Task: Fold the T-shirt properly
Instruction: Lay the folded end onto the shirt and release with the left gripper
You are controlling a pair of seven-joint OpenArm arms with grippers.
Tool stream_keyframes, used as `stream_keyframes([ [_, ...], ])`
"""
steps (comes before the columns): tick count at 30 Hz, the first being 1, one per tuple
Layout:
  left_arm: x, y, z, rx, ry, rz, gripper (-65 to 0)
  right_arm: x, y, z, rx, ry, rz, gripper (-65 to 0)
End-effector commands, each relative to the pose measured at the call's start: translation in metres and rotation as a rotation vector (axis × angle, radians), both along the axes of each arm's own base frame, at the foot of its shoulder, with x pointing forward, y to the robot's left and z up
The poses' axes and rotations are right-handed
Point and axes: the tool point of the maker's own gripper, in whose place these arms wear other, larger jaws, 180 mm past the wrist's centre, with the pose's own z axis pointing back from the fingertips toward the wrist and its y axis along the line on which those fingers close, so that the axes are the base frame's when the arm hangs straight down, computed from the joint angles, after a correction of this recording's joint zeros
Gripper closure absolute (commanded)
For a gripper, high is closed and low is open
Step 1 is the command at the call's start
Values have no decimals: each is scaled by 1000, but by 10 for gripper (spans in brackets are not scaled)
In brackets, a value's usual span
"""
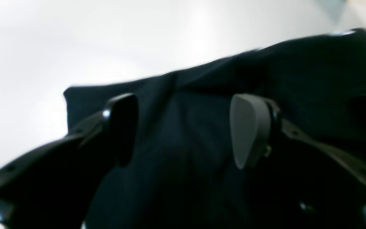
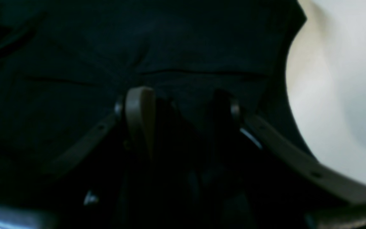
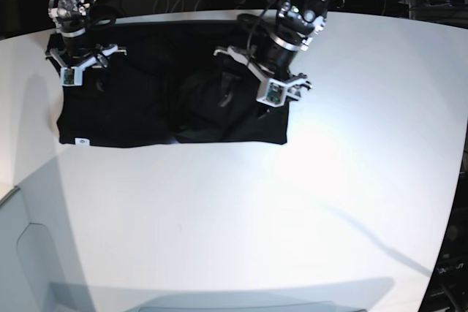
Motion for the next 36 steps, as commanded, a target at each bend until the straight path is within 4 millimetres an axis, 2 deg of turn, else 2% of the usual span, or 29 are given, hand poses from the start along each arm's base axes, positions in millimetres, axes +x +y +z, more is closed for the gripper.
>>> stream_keyframes([
  [1, 1, -7, 9, -30, -32, -11, -435, -1, -2, 2, -16, 8, 14, -298],
  [2, -1, -7, 5, -29, -21, -13, -435, -1, -2, 2, -16, 8, 14, -298],
  [4, -11, -28, -6, -38, 13, -76, -435, -1, -2, 2, -16, 8, 14, -298],
  [7, -30, -81, -13, -54, 16, -304, -435, -1, -2, 2, -18, 8, 15, -298],
  [9, -46, -110, -23, -48, 28, -441, -435, -1, -2, 2, -18, 8, 15, -298],
  [13, -56, -139, -19, -34, -10, -585, -435, -1, -2, 2, -18, 5, 15, -298],
  [15, -57, -146, -14, -34, -31, -617, -435, 0, -3, 3, -18, 4, 14, -298],
  [18, -44, -138, 9, -56, -87, -577, -435, 0, -4, 3, -21, 2, 10, -298],
  [22, -14, -99, 29, -53, -143, -445, -437, 2, -5, 7, -28, -8, 11, -300],
  [24, 10, -72, 31, -34, -159, -348, -437, 5, -6, 15, -42, -29, 12, -302],
  [27, 38, -51, 19, -26, -135, -235, -438, 12, -9, 35, -77, -71, 15, -302],
  [31, 64, -49, 4, -34, -101, -170, -438, 19, -7, 56, -105, -122, 16, -312],
  [36, 78, -79, -18, -51, -40, -189, -438, 23, -8, 77, -143, -168, 20, -365],
])
